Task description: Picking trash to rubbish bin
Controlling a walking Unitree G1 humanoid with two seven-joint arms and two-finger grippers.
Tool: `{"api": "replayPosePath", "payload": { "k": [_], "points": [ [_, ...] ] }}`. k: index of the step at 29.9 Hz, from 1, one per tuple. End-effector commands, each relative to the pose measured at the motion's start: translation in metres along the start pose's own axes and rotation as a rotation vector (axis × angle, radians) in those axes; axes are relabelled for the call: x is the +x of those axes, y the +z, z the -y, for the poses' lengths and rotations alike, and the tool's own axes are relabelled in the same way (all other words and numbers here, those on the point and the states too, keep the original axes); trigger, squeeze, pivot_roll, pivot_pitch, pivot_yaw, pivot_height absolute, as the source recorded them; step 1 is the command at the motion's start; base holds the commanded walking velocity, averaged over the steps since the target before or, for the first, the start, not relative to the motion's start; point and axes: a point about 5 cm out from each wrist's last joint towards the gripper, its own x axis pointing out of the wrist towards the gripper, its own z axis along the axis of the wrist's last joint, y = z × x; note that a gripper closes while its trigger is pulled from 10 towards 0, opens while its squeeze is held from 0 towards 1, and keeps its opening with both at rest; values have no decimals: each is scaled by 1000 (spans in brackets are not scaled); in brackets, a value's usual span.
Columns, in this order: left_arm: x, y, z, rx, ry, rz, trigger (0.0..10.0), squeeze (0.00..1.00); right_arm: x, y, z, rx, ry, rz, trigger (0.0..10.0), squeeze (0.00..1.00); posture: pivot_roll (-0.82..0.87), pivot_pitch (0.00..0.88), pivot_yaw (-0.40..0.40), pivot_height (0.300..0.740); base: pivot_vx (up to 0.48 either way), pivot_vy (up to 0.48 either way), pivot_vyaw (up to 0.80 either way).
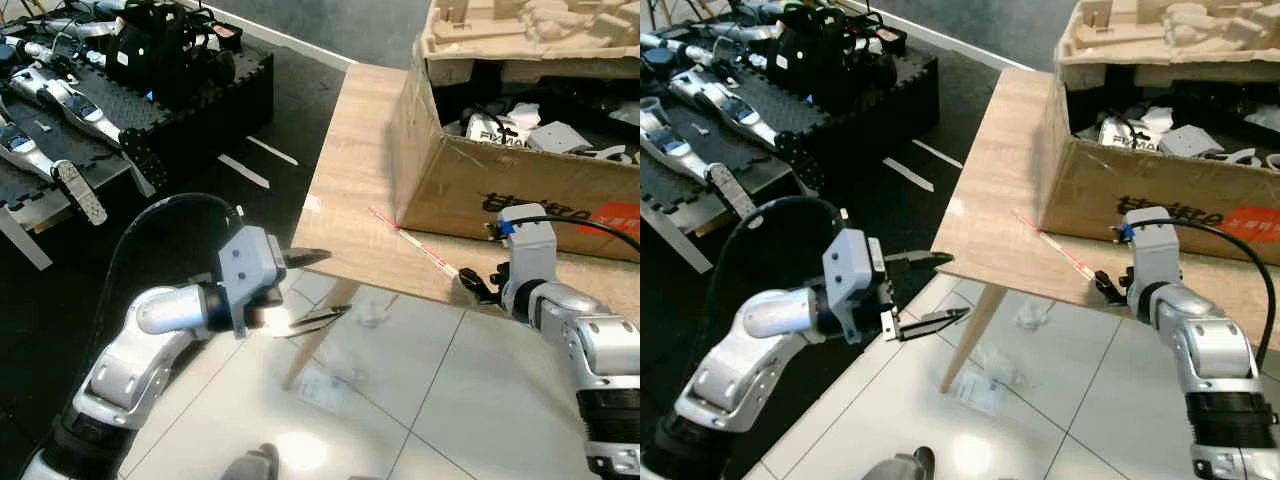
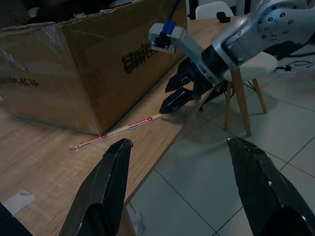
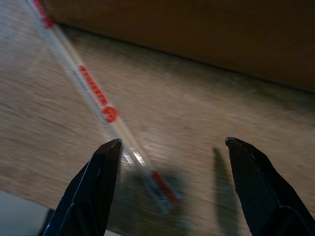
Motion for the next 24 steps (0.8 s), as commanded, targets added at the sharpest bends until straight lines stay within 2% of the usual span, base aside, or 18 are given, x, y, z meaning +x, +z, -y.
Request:
{"api": "replayPosePath", "payload": {
  "k": [1, 3, 4, 6, 7, 9, 10, 12, 13, 16, 19, 22, 24],
  "points": [
    [2, -3, 2, -7, -16, 2, 10000, 0, 2, -11, 1, 119, 55, 47, 10000, 0, 12, 149, -30, 740, 0, 0, 0],
    [2, -3, 2, -7, -16, 2, 10000, 0, 2, -11, 1, 119, 55, 47, 10000, 0, 12, 149, -30, 740, 0, 0, 0],
    [3, -2, 2, -5, -17, 2, 10000, 0, 3, -13, -1, 168, 92, 82, 10000, 0, 12, 149, -30, 740, 0, 0, 0],
    [3, -2, 2, -5, -17, 2, 10000, 0, 3, -13, -1, 168, 92, 82, 10000, 0, 12, 149, -30, 740, 0, 0, 0],
    [3, -2, 2, -4, -18, 3, 10000, 0, 3, -16, -3, 221, 127, 113, 10000, 0, 10, 154, -24, 740, 0, 0, 0],
    [3, -2, 2, -4, -18, 3, 10000, 0, 3, -16, -3, 221, 127, 113, 10000, 0, 10, 154, -24, 740, 0, 0, 0],
    [3, -2, 2, -4, -20, 3, 10000, 0, 4, -20, -5, 253, 164, 128, 10000, 0, 10, 154, -24, 740, 0, 0, 0],
    [3, -1, 3, -3, -21, 3, 10000, 0, 4, -27, -7, 262, 195, 119, 10000, 0, 10, 154, -24, 740, 0, 0, 0],
    [3, -1, 3, -2, -20, 2, 10000, 0, 4, -35, -8, 250, 212, 85, 10000, 0, 10, 154, -24, 740, 0, 0, 0],
    [3, -1, 3, -2, -20, 1, 10000, 0, 4, -40, -7, 236, 220, 60, 10000, 0, 10, 154, -24, 740, 0, 0, 0],
    [1, -1, 1, -1, -13, 2, 10000, 0, 4, -63, 6, 103, 137, -125, 10000, 0, 15, 157, -20, 740, 0, 0, 0],
    [1, -1, 1, 0, -12, 2, 10000, 0, 4, -65, 9, 85, 123, -139, 10000, 0, 15, 157, -22, 740, 0, 0, 0],
    [1, -1, 1, -1, -10, 3, 10000, 0, 4, -59, 10, 92, 136, -103, 10000, 0, 14, 158, -21, 740, 0, 0, 0]
  ]
}}
